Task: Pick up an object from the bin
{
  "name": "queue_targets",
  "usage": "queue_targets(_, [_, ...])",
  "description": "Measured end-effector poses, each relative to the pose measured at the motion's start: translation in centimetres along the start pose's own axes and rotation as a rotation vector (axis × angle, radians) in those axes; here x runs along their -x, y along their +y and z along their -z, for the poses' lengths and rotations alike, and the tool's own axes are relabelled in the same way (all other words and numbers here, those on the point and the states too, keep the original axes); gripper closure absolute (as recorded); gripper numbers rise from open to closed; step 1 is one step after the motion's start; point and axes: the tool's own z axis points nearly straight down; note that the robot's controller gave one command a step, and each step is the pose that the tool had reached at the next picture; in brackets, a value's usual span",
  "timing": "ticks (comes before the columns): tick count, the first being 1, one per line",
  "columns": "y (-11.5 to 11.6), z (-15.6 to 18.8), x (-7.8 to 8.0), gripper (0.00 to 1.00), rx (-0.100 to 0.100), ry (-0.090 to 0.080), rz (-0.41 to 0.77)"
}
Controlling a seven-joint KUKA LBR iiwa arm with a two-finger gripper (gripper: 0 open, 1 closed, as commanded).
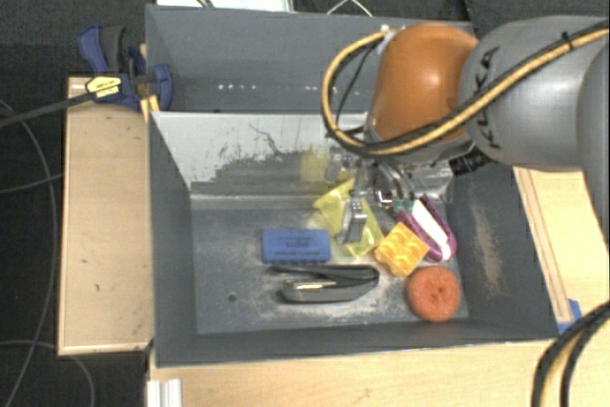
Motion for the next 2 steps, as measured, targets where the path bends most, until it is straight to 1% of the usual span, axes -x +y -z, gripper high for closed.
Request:
queue_targets(1, [0.0, 0.5, 0.2, 0.0, 0.0, -0.008, -0.003])
queue_targets(2, [8.6, -8.9, -4.8, 0.0, 0.001, -0.001, 0.127])
